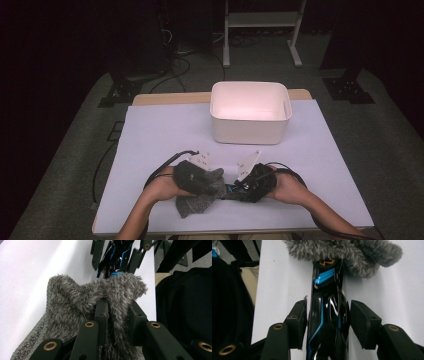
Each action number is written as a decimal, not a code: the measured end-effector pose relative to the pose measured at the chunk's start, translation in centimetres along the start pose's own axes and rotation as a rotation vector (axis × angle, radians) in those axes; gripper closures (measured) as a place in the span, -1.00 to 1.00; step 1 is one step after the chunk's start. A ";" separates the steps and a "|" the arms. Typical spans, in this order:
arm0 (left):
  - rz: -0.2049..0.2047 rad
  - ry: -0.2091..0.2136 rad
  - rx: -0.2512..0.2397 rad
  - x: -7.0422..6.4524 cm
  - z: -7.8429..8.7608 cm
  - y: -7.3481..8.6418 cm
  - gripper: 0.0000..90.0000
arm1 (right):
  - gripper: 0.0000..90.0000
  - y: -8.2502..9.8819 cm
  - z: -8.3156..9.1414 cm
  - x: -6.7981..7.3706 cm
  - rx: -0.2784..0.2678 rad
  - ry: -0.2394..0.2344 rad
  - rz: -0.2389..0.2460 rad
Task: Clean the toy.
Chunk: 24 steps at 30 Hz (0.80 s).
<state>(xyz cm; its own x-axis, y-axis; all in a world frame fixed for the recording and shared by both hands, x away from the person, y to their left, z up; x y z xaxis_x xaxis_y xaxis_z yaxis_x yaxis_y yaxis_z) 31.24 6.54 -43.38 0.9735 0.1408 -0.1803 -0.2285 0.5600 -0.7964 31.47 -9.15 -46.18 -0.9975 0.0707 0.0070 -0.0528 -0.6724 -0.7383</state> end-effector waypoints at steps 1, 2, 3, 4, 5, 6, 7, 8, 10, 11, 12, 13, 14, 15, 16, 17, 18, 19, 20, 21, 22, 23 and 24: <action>0.000 0.004 -0.005 0.0 0.0 0.1 0.64 | 0.05 -0.1 -0.2 0.0 0.011 -0.001 0.004; 0.006 0.003 -0.011 0.0 0.1 0.2 0.63 | 0.05 -0.3 -0.4 0.0 0.019 -0.003 0.004; 0.008 0.003 -0.016 0.0 0.2 0.5 0.63 | 0.05 -0.3 -0.5 0.0 0.027 -0.004 0.003; 0.008 0.001 -0.015 0.1 0.3 0.7 0.62 | 0.05 -0.5 -0.6 0.0 0.036 -0.007 0.005; 0.015 -0.001 -0.021 0.2 0.4 0.9 0.62 | 0.05 -0.5 -0.6 0.0 0.037 -0.008 0.010; 0.021 0.002 -0.024 0.3 0.5 1.1 0.62 | 0.05 -0.6 -0.7 0.0 0.046 -0.006 0.010; 0.025 0.006 -0.025 0.4 0.5 1.2 0.62 | 0.05 -0.6 -0.7 0.0 0.047 -0.009 0.011; 0.027 0.006 -0.022 0.4 0.5 1.3 0.62 | 0.05 -0.6 -0.8 0.0 0.048 -0.011 0.008; 0.027 0.009 -0.021 0.4 0.4 1.4 0.62 | 0.05 -0.7 -1.1 -0.1 0.058 -0.020 -0.001; 0.033 0.012 -0.023 0.5 0.3 1.4 0.62 | 0.05 -0.7 -1.3 -0.1 0.066 -0.023 0.001; 0.038 0.011 -0.026 0.5 0.2 1.4 0.62 | 0.09 -0.8 -1.6 -0.2 0.074 -0.026 -0.002; 0.039 0.012 -0.027 0.6 0.2 1.4 0.63 | 0.15 -0.8 -1.7 -0.2 0.078 -0.021 0.005; 0.041 0.013 -0.027 0.6 0.2 1.4 0.63 | 0.18 -0.8 -1.8 -0.3 0.085 -0.015 0.008; 0.040 0.014 -0.031 0.6 0.3 1.4 0.64 | 0.21 -0.9 -1.8 -0.3 0.089 -0.015 0.008; 0.046 0.023 -0.037 0.6 0.3 1.3 0.65 | 0.24 -1.0 -1.8 -0.4 0.091 -0.011 0.013; 0.042 0.030 -0.041 0.5 0.4 1.1 0.65 | 0.24 -1.0 -1.8 -0.4 0.088 -0.021 0.019; 0.039 0.028 -0.041 0.5 0.4 1.0 0.65 | 0.24 -1.0 -1.7 -0.4 0.081 -0.029 0.018; 0.031 0.022 -0.039 0.4 0.5 0.7 0.65 | 0.25 -1.0 -1.7 -0.4 0.068 -0.031 0.008; 0.025 0.016 -0.037 0.4 0.7 0.5 0.65 | 0.25 -1.0 -1.7 -0.5 0.049 -0.032 0.002; 0.018 0.008 -0.032 0.5 1.0 0.3 0.64 | 0.25 -1.1 -1.7 -0.5 0.027 -0.028 -0.001; 0.010 -0.003 -0.035 0.5 1.4 -0.2 0.64 | 0.25 -1.2 -1.6 -0.6 0.008 -0.025 -0.001; 0.007 -0.007 -0.038 0.5 1.7 -0.5 0.65 | 0.25 -1.4 -1.5 -0.8 -0.025 -0.018 -0.012; 0.005 -0.014 -0.041 0.5 2.2 -1.0 0.65 | 0.25 -1.5 -1.4 -0.8 -0.050 -0.020 -0.020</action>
Point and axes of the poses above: each handheld gripper's, and its own axes: z roughly backward along the jaws, y roughly out of its underside, x roughly to its left, the point moved 6 cm from there along -z, roughly forward along the jaws, and after that the axes turned 14 degrees about -x, right-handed, at the moved point
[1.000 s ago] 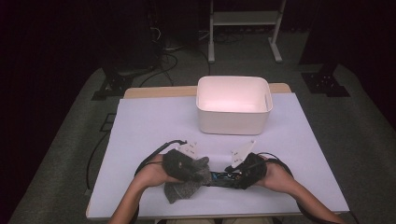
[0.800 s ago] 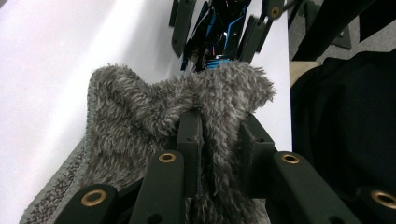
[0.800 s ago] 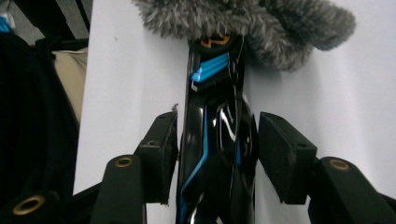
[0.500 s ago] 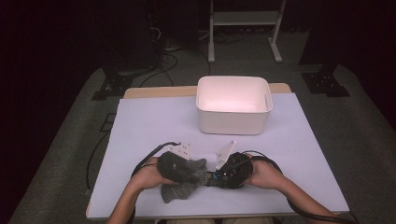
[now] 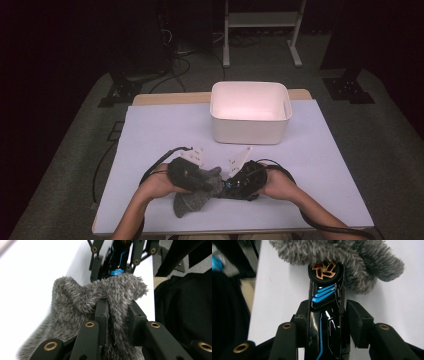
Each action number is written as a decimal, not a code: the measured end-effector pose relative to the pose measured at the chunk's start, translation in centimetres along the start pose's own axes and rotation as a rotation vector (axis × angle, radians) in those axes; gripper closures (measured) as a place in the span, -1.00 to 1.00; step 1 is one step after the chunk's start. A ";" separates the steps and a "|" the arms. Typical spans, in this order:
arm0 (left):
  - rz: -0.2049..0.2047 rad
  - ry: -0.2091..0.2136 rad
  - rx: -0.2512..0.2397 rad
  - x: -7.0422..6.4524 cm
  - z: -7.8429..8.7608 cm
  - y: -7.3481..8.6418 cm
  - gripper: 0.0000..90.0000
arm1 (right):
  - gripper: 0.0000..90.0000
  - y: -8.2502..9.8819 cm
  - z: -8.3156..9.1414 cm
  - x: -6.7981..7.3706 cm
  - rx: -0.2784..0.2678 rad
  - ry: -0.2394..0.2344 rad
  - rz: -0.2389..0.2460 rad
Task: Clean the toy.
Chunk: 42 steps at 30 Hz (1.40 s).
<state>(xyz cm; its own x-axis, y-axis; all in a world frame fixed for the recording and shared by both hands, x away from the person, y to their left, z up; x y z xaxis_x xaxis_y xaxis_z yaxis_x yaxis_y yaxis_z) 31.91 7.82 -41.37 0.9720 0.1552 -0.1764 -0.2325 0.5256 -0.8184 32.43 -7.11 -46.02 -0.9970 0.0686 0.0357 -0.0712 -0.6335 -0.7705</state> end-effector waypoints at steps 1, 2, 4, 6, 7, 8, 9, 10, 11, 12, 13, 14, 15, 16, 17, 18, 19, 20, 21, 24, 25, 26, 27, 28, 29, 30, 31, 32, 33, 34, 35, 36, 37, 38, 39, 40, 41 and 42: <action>-0.009 -0.008 0.000 0.0 0.4 -0.4 0.65 | 0.25 -0.3 0.2 -0.1 -0.038 0.001 -0.006; -0.019 -0.015 -0.006 -0.1 0.8 -0.9 0.65 | 0.25 -0.5 0.4 -0.2 -0.064 0.008 -0.009; -0.032 -0.027 0.002 0.0 1.6 -1.2 0.65 | 0.25 -0.9 0.9 -0.3 -0.110 0.015 -0.016; -0.025 -0.038 0.023 0.2 2.0 -1.0 0.64 | 0.25 -1.1 1.6 -0.5 -0.152 0.026 -0.024; -0.016 -0.038 0.027 0.3 2.0 -0.8 0.64 | 0.25 -1.1 1.8 -0.5 -0.154 0.033 -0.023; -0.013 -0.036 0.028 0.3 1.9 -0.7 0.64 | 0.25 -0.9 2.0 -0.6 -0.158 0.039 -0.024; -0.003 -0.026 0.020 0.3 1.7 -0.7 0.64 | 0.25 -0.8 2.1 -0.6 -0.164 0.044 -0.026; 0.002 -0.006 0.003 0.2 1.4 -0.9 0.64 | 0.25 -0.6 2.2 -0.6 -0.172 0.045 -0.031; 0.002 0.004 0.002 0.1 1.1 -1.0 0.65 | 0.25 -0.5 2.1 -0.6 -0.172 0.041 -0.036; 0.004 0.006 0.010 0.1 0.7 -1.1 0.65 | 0.25 -0.4 2.0 -0.5 -0.175 0.044 -0.032; -0.002 0.006 0.024 0.1 0.6 -1.1 0.65 | 0.25 -0.4 1.9 -0.4 -0.175 0.044 -0.029; -0.003 0.005 0.033 0.1 0.6 -1.2 0.66 | 0.25 -0.3 1.9 -0.4 -0.169 0.046 -0.025; -0.003 0.003 0.034 0.1 0.6 -1.3 0.66 | 0.25 -0.3 1.8 -0.4 -0.172 0.048 -0.019; -0.007 0.005 0.030 0.1 0.9 -1.6 0.67 | 0.25 -0.3 1.8 -0.4 -0.181 0.051 -0.025; -0.012 0.004 0.017 0.1 1.1 -2.0 0.67 | 0.25 -0.4 1.9 -0.5 -0.204 0.043 -0.031; -0.020 0.004 0.013 0.1 1.4 -2.4 0.67 | 0.25 -0.6 2.0 -0.5 -0.223 0.038 -0.035; -0.025 0.002 0.008 0.0 1.6 -2.7 0.67 | 0.25 -0.7 2.1 -0.5 -0.238 0.036 -0.036; -0.035 0.000 -0.002 -0.2 1.8 -3.4 0.67 | 0.25 -0.9 2.1 -0.6 -0.248 0.034 -0.036; -0.046 0.004 -0.004 -0.3 1.9 -3.8 0.67 | 0.25 -1.1 2.1 -0.5 -0.261 0.031 -0.040; -0.073 0.013 0.020 -0.8 1.3 -4.7 0.67 | 0.25 -1.0 2.1 -0.3 -0.267 0.034 -0.031; -0.078 0.014 0.026 -0.9 1.1 -4.8 0.67 | 0.25 -0.7 2.2 -0.2 -0.259 0.035 -0.034; -0.081 0.017 0.030 -0.9 0.8 -4.9 0.67 | 0.25 -0.5 2.2 -0.2 -0.253 0.038 -0.023; -0.085 0.025 0.030 -1.0 0.5 -5.1 0.67 | 0.25 -0.2 2.3 -0.1 -0.254 0.042 -0.024; -0.083 0.035 0.016 -1.1 0.3 -5.3 0.67 | 0.25 -0.1 2.5 0.1 -0.268 0.044 -0.030; -0.088 0.038 0.017 -1.1 0.2 -5.3 0.67 | 0.25 0.1 2.8 0.1 -0.274 0.052 -0.024; -0.088 0.034 0.022 -1.1 0.1 -5.3 0.67 | 0.25 0.2 3.0 0.2 -0.273 0.055 -0.023; -0.091 0.029 0.031 -1.1 0.0 -5.3 0.67 | 0.25 0.4 3.2 0.3 -0.273 0.059 -0.019; -0.088 0.028 0.030 -1.1 0.0 -5.1 0.67 | 0.25 0.6 3.5 0.4 -0.275 0.062 -0.017; -0.086 0.028 0.038 -1.1 0.0 -4.9 0.67 | 0.25 0.7 3.8 0.5 -0.276 0.066 -0.009; -0.083 0.023 0.045 -0.9 -0.1 -4.6 0.67 | 0.25 0.9 4.1 0.5 -0.273 0.070 -0.007; -0.071 0.020 0.049 -0.8 -0.3 -4.4 0.67 | 0.25 1.0 4.4 0.5 -0.271 0.076 -0.009; -0.065 0.021 0.053 -0.7 -0.6 -4.1 0.67 | 0.25 1.2 4.7 0.5 -0.274 0.079 -0.010; -0.061 0.025 0.049 -0.7 -0.8 -4.1 0.66 | 0.25 1.3 4.9 0.5 -0.279 0.082 -0.019; -0.059 0.034 0.039 -0.7 -0.9 -4.1 0.66 | 0.25 1.4 5.0 0.4 -0.285 0.083 -0.021; -0.058 0.040 0.035 -0.8 -1.1 -4.1 0.66 | 0.25 1.4 5.0 0.4 -0.289 0.085 -0.027; -0.060 0.037 0.037 -0.7 -1.1 -4.2 0.66 | 0.25 1.4 5.1 0.5 -0.291 0.086 -0.029; -0.060 0.038 0.033 -0.7 -1.0 -4.3 0.66 | 0.25 1.4 5.1 0.4 -0.291 0.088 -0.033; -0.065 0.042 0.029 -0.6 -0.9 -4.4 0.66 | 0.25 1.3 5.1 0.4 -0.290 0.088 -0.037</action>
Point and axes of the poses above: each handheld gripper's, and its own axes: z roughly backward along the jaws, y roughly out of its underside, x roughly to its left, the point moved 6 cm from there along -z, roughly forward along the jaws, and after that the axes turned 14 degrees about -x, right-handed, at the moved point
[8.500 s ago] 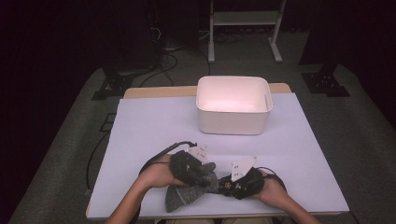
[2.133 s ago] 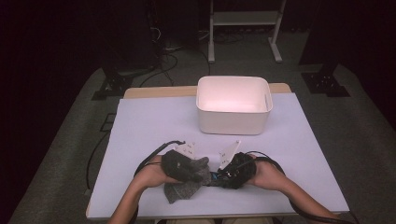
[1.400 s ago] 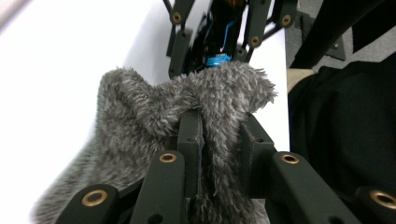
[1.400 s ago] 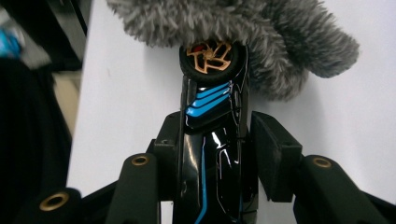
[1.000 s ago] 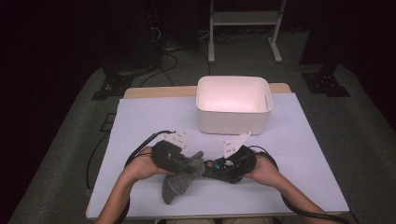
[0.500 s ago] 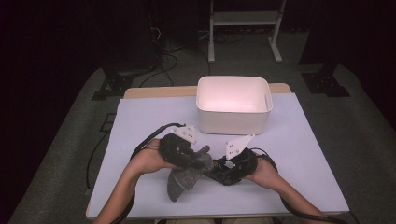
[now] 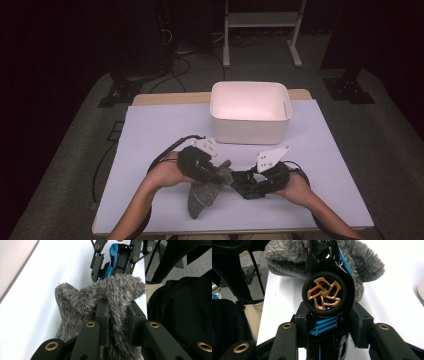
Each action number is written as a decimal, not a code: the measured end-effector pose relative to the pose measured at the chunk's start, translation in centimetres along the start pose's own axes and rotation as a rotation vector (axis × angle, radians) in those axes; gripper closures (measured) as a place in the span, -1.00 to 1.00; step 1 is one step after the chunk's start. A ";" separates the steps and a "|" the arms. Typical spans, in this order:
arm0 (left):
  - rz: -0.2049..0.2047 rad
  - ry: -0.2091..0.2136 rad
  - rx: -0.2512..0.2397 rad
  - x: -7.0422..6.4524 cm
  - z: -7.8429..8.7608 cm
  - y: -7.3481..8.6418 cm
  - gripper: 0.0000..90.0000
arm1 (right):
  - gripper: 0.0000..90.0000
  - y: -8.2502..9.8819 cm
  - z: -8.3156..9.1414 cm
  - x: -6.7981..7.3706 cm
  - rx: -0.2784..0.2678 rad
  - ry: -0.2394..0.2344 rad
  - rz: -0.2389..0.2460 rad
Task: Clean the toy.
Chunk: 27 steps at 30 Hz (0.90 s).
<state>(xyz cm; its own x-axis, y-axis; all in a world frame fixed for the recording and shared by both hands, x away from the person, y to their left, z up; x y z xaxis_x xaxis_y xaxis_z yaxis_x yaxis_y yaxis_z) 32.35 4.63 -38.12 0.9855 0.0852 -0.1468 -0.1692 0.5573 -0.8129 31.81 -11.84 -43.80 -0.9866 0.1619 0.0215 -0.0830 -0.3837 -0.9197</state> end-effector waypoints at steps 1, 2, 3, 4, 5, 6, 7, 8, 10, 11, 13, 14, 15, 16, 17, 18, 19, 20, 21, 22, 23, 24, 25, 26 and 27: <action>0.004 0.003 -0.008 0.0 0.1 -0.1 0.66 | 0.25 0.0 0.0 0.0 0.002 0.000 -0.002; 0.004 0.000 -0.017 -0.1 0.3 -0.3 0.67 | 0.25 -0.1 -0.2 0.0 0.004 -0.003 -0.003; -0.004 0.002 -0.013 -0.2 0.5 -0.5 0.67 | 0.25 -0.2 -0.4 0.0 0.002 -0.006 -0.002; -0.004 0.002 -0.017 -0.2 0.7 -0.6 0.67 | 0.25 -0.4 -0.6 0.1 -0.003 -0.018 -0.006; -0.003 0.004 -0.023 -0.3 1.0 -0.7 0.67 | 0.25 -0.6 -0.9 0.1 -0.005 -0.024 -0.003; -0.002 0.004 -0.025 -0.3 1.1 -0.8 0.67 | 0.25 -0.7 -1.1 0.1 -0.012 -0.029 -0.002; -0.007 0.005 -0.025 -0.4 1.3 -0.9 0.67 | 0.25 -0.8 -1.3 0.2 -0.014 -0.034 -0.002; -0.008 0.002 -0.026 -0.5 1.5 -1.0 0.67 | 0.26 -1.0 -1.6 0.2 -0.017 -0.041 -0.001; -0.016 0.001 -0.028 -0.7 1.8 -1.1 0.67 | 0.25 -1.2 -2.0 0.3 -0.025 -0.050 -0.001; -0.017 -0.002 -0.024 -0.7 1.9 -1.1 0.67 | 0.25 -1.3 -2.2 0.4 -0.028 -0.057 -0.002; -0.015 -0.010 -0.021 -0.7 1.9 -1.0 0.67 | 0.25 -1.3 -2.3 0.4 -0.029 -0.058 -0.004; -0.015 -0.012 -0.021 -0.7 1.8 -0.9 0.67 | 0.25 -1.3 -2.3 0.4 -0.029 -0.060 -0.008; -0.012 -0.008 -0.025 -0.7 1.7 -0.8 0.67 | 0.25 -1.3 -2.3 0.4 -0.025 -0.061 -0.006; -0.013 -0.002 -0.031 -0.7 1.6 -0.8 0.67 | 0.25 -1.3 -2.2 0.4 -0.018 -0.062 -0.001; -0.015 0.001 -0.032 -0.7 1.6 -0.9 0.67 | 0.24 -1.4 -2.2 0.4 -0.008 -0.063 0.002; -0.019 0.004 -0.031 -0.8 1.4 -0.9 0.67 | 0.24 -1.4 -2.1 0.4 -0.002 -0.064 0.003; -0.020 0.006 -0.032 -0.8 1.3 -1.0 0.67 | 0.23 -1.4 -2.0 0.4 0.009 -0.060 0.005; -0.024 0.006 -0.030 -0.7 1.3 -1.1 0.67 | 0.20 -1.5 -1.8 0.4 0.011 -0.057 0.011; -0.025 0.006 -0.028 -0.8 1.2 -1.2 0.67 | 0.15 -1.6 -1.6 0.4 0.012 -0.049 0.010; -0.025 0.004 -0.027 -0.8 1.2 -1.3 0.67 | 0.15 -1.7 -1.3 0.3 0.008 -0.042 0.007; -0.029 0.002 -0.023 -0.7 1.1 -1.3 0.67 | 0.15 -1.8 -1.0 0.3 0.005 -0.042 0.005; -0.029 0.001 -0.023 -0.7 1.1 -1.4 0.67 | 0.21 -1.8 -0.7 0.3 0.004 -0.040 0.005; -0.027 0.001 -0.025 -0.7 1.0 -1.4 0.67 | 0.24 -1.8 -0.5 0.3 0.004 -0.041 0.009; -0.029 0.005 -0.029 -0.7 1.0 -1.5 0.67 | 0.25 -1.7 -0.3 0.3 0.007 -0.036 0.017; -0.029 0.010 -0.033 -0.7 0.9 -1.5 0.67 | 0.25 -1.6 -0.2 0.4 0.008 -0.032 0.022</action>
Point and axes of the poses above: each handheld gripper's, and its own axes: z roughly backward along the jaws, y roughly out of its underside, x roughly to its left, the point moved 6 cm from there along -z, roughly forward along the jaws, and after that the axes turned 14 degrees about -x, right-handed, at the moved point
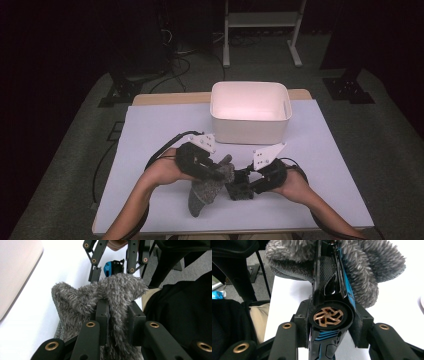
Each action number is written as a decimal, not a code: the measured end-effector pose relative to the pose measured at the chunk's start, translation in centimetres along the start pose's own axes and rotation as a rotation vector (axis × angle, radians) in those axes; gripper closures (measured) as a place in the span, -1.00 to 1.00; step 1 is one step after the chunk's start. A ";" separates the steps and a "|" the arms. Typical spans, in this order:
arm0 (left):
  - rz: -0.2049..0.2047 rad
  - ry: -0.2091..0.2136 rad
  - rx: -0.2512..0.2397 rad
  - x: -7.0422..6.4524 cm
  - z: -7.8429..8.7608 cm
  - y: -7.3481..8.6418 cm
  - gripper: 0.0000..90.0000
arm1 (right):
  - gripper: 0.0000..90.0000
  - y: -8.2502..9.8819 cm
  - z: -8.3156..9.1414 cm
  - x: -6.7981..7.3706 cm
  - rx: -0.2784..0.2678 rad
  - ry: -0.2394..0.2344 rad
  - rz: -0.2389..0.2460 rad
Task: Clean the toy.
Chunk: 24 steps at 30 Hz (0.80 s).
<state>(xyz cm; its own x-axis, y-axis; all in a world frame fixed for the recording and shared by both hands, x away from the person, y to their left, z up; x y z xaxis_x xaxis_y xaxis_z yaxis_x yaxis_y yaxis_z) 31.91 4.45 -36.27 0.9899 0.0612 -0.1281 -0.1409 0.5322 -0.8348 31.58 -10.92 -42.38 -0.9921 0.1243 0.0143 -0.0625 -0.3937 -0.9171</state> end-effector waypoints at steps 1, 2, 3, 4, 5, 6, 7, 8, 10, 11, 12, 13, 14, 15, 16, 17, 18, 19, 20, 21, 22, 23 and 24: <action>-0.001 0.003 -0.002 0.0 0.0 0.0 0.67 | 0.25 0.0 0.1 0.1 0.002 0.002 0.007; -0.001 0.004 -0.004 0.0 0.0 0.0 0.67 | 0.25 0.1 0.2 0.1 0.002 0.004 0.009; 0.003 0.003 -0.008 0.0 0.0 0.1 0.67 | 0.26 0.1 0.2 0.2 0.004 0.006 0.012; 0.006 0.002 -0.002 0.1 0.0 0.3 0.66 | 0.26 0.2 0.3 0.1 0.003 0.007 0.014; 0.013 0.002 -0.001 0.1 -0.1 0.6 0.66 | 0.26 0.2 0.4 0.1 0.001 0.010 0.011; 0.025 0.004 0.001 0.2 -0.1 0.9 0.66 | 0.26 0.2 0.5 0.1 -0.003 0.009 0.007; 0.028 0.005 0.013 0.3 -0.1 1.3 0.66 | 0.26 0.3 0.5 0.0 -0.005 0.008 0.008; 0.039 0.001 0.021 0.3 -0.2 1.6 0.65 | 0.26 0.3 0.6 0.0 -0.010 0.006 0.007; 0.045 -0.006 0.044 0.5 -0.4 2.2 0.65 | 0.26 0.4 0.7 -0.1 -0.014 0.009 -0.002; 0.051 -0.010 0.059 0.6 -0.5 2.6 0.65 | 0.26 0.5 0.7 -0.2 -0.016 0.009 -0.005; 0.056 -0.009 0.063 0.7 -0.6 2.7 0.65 | 0.25 0.5 0.8 -0.3 -0.020 0.013 -0.009; 0.061 -0.004 0.051 0.7 -0.6 2.7 0.65 | 0.25 0.6 0.8 -0.3 -0.021 0.016 -0.007; 0.063 0.002 0.043 0.7 -0.5 2.6 0.66 | 0.25 0.6 0.8 -0.4 -0.024 0.017 -0.008; 0.057 0.005 0.031 0.7 -0.4 2.2 0.66 | 0.25 0.6 0.8 -0.4 -0.025 0.019 -0.009; 0.048 0.007 0.027 0.6 -0.2 1.9 0.66 | 0.25 0.6 0.9 -0.3 -0.024 0.021 -0.011; 0.046 0.008 0.023 0.5 -0.1 1.6 0.66 | 0.25 0.6 0.9 -0.3 -0.024 0.023 -0.012; 0.039 0.003 0.016 0.4 -0.1 1.1 0.66 | 0.25 0.6 0.9 -0.3 -0.024 0.024 -0.012; 0.025 0.002 0.017 0.3 0.0 0.5 0.66 | 0.25 0.6 0.9 -0.3 -0.023 0.025 -0.011; 0.012 0.003 0.020 0.2 0.0 0.0 0.66 | 0.25 0.7 0.9 -0.3 -0.021 0.029 -0.011; 0.004 0.006 0.016 0.1 0.0 -0.4 0.66 | 0.25 0.7 0.9 -0.3 -0.022 0.029 -0.005; -0.005 0.012 0.005 0.0 0.0 -1.0 0.66 | 0.25 0.7 0.9 -0.3 -0.023 0.029 -0.002; -0.017 0.022 -0.002 -0.3 -0.2 -1.8 0.66 | 0.25 0.7 0.8 -0.1 -0.024 0.026 -0.003; -0.030 0.025 0.010 -0.4 -0.4 -2.3 0.66 | 0.25 0.6 0.6 0.0 -0.026 0.021 0.002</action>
<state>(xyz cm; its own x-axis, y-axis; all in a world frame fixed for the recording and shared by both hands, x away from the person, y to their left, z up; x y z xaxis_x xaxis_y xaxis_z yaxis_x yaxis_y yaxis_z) 31.80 2.86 -34.54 0.9929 0.0243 -0.1166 -0.1111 0.5417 -0.8332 31.47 -11.68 -42.73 -0.9897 0.1429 0.0042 -0.0574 -0.3705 -0.9270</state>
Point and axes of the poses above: each handheld gripper's, and its own axes: z roughly backward along the jaws, y roughly out of its underside, x roughly to its left, the point moved 6 cm from there along -z, roughly forward along the jaws, and after that the axes turned 14 degrees about -x, right-handed, at the moved point
